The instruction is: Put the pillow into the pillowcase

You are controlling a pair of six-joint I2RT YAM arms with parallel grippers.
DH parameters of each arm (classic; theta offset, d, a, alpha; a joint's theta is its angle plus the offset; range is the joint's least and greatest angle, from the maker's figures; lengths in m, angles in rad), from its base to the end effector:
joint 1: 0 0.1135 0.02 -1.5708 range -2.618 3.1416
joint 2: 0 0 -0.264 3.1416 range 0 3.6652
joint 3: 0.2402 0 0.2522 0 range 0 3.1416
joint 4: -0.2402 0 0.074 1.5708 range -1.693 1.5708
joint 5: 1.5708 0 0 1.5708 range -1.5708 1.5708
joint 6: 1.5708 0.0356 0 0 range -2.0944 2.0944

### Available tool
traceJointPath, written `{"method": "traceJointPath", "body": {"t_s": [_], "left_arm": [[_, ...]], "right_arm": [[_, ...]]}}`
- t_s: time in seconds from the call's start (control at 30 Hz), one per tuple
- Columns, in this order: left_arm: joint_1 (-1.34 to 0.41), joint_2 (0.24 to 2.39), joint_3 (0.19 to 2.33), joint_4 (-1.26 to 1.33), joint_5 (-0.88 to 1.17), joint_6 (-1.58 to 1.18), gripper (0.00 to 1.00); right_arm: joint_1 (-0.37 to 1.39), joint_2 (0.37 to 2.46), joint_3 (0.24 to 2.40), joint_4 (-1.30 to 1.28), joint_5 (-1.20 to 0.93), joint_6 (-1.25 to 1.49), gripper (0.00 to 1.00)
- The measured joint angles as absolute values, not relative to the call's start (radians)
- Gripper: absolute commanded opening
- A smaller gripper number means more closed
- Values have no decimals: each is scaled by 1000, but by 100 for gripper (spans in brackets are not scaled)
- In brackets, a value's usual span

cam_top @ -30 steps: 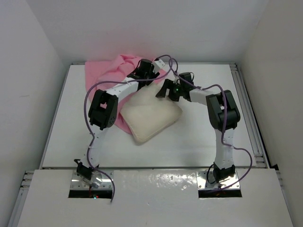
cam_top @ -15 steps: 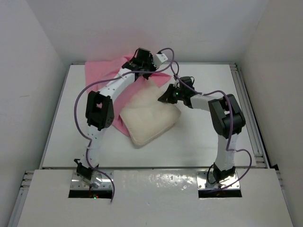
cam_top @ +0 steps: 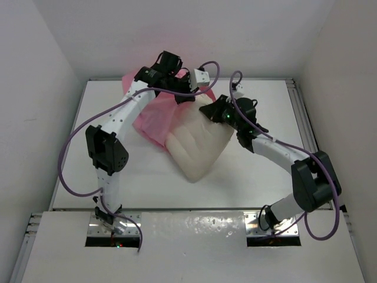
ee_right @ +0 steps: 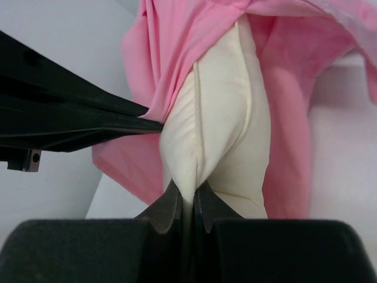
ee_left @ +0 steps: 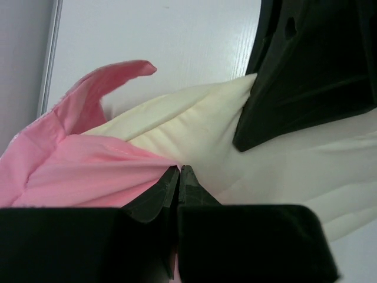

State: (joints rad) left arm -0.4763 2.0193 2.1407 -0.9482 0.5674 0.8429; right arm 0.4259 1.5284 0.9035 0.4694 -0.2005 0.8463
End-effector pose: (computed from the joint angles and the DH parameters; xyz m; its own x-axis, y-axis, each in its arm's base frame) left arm 0.3830 -0.2191 0.3641 0.0951 0.6594 -0.7458 0.9606 0.1357 0.2425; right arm 0.3159 0.1511 0.2658 -0.5308 0.5650 -0.6317 -0.2815 0.5855 0.7602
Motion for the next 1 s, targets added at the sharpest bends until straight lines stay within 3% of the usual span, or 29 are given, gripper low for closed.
{"method": "traceJointPath", "body": {"t_s": [0.27,0.47,0.77,1.0], "left_arm": [[-462,2001,2134,-849,587,690,0],[-460,2001,2149,-820,566,630,0],[-550,2017,2123,-1114,829,928,0],[-535,2015,2090,-1086,878,1086,0]], "right_arm": [[469,1502,754,604,-243,867,0],[524,1471,708,541,-253,779,0],[529,1449,720,588,-212,751,0],[510,1534,715,654,-81,921,0]]}}
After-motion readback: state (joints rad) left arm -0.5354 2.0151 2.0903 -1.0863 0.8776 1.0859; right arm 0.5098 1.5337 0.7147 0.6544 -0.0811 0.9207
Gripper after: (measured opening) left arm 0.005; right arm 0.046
